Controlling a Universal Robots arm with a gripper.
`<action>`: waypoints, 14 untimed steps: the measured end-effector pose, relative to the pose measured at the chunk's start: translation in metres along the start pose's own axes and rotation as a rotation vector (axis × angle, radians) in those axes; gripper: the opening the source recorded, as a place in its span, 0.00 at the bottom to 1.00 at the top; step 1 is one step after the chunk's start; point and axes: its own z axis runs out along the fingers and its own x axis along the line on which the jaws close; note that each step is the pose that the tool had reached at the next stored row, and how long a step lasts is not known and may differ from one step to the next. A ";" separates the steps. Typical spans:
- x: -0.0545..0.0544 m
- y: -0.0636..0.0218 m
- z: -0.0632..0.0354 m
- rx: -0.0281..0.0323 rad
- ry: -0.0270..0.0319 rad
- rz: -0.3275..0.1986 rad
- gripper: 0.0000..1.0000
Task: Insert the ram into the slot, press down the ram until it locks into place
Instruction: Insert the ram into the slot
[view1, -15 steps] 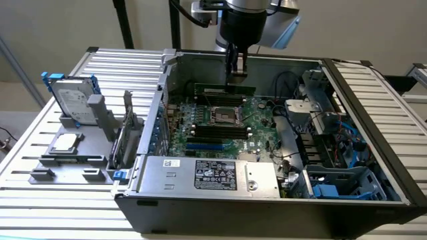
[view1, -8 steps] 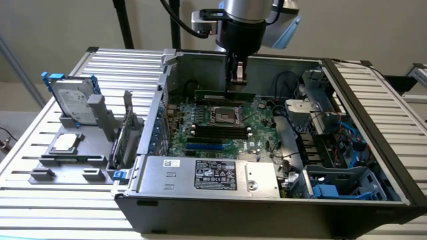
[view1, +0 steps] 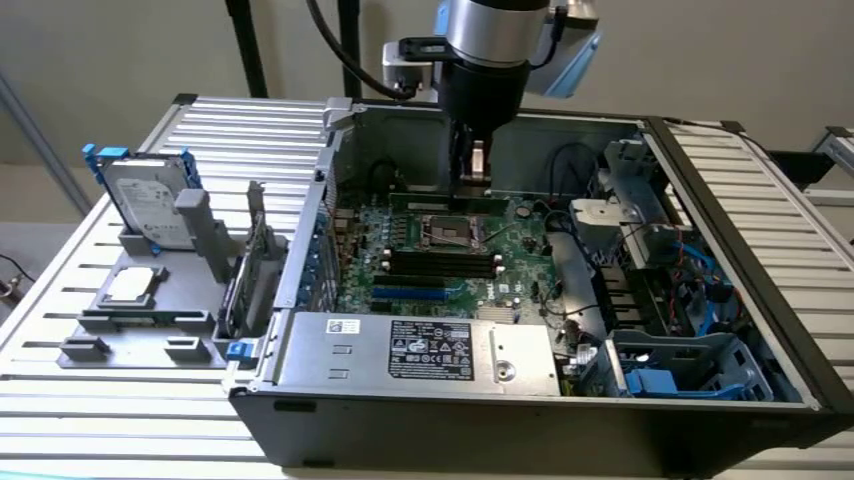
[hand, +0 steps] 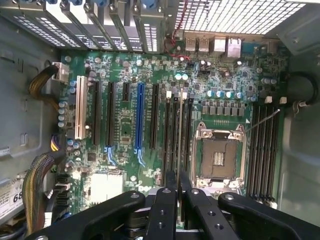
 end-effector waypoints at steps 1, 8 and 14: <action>0.000 -0.0001 0.0018 0.0000 0.0000 0.000 0.13; 0.004 -0.0005 0.0146 0.0000 -0.0001 0.000 0.13; 0.007 -0.0008 0.0254 0.0001 -0.0001 0.000 0.13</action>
